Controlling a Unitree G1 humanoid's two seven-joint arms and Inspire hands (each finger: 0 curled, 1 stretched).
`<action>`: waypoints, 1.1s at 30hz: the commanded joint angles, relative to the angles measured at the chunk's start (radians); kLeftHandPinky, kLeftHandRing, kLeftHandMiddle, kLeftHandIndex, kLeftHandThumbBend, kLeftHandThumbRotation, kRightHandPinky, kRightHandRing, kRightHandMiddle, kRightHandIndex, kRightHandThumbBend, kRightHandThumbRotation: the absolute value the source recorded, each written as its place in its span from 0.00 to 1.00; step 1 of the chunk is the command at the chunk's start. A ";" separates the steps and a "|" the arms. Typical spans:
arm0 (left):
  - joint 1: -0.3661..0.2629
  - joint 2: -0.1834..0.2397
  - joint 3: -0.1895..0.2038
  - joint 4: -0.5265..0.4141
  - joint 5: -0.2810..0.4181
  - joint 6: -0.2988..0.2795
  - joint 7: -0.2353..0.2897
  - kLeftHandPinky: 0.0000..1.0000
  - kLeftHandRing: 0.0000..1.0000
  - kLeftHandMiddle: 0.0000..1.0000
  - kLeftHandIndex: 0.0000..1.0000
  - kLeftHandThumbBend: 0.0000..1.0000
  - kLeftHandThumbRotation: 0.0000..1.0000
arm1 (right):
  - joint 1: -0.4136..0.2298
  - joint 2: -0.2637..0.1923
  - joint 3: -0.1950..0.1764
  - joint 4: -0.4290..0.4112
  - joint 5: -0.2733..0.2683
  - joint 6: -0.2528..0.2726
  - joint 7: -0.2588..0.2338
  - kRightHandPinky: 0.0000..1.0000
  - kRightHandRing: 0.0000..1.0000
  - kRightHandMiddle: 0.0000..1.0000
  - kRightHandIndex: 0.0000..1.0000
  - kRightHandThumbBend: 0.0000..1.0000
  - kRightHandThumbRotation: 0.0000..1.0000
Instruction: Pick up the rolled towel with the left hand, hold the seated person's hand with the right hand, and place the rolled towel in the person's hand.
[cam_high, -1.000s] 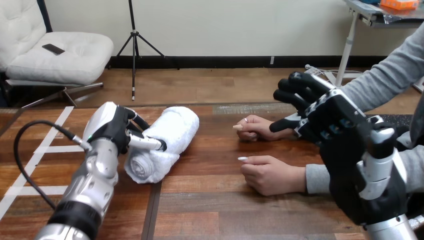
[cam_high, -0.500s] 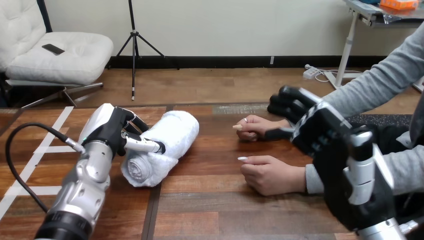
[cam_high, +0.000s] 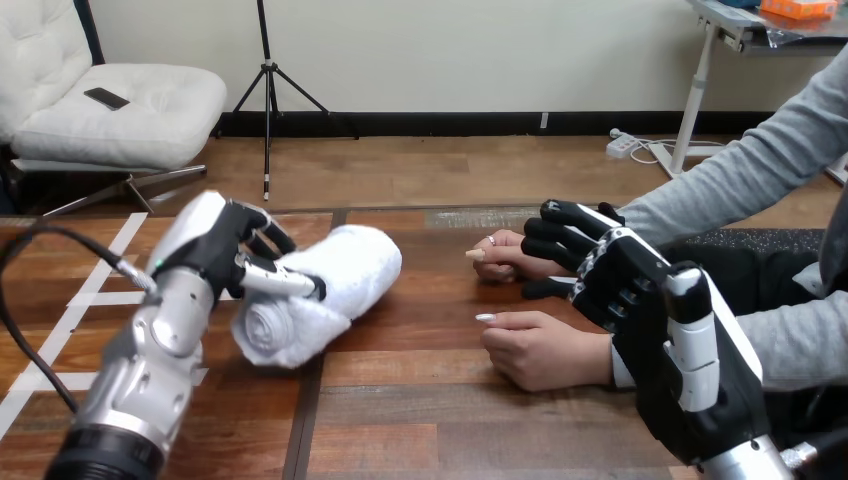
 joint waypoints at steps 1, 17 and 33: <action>-0.107 0.068 0.021 -0.166 0.044 0.023 -0.021 0.29 0.37 0.44 0.45 0.65 0.00 | -0.117 -0.011 -0.009 -0.002 0.003 -0.046 0.014 0.70 0.83 0.83 0.82 0.74 1.00; -0.132 0.052 -0.055 -0.210 0.183 0.205 -0.126 0.21 0.30 0.38 0.48 0.68 0.00 | -0.120 -0.004 -0.013 0.008 0.000 -0.068 0.015 0.72 0.83 0.82 0.82 0.74 1.00; -0.176 0.030 -0.160 -0.192 0.297 0.312 -0.235 0.27 0.39 0.48 0.57 0.78 0.18 | -0.121 -0.008 -0.015 0.009 0.014 -0.077 0.023 0.70 0.83 0.82 0.82 0.74 1.00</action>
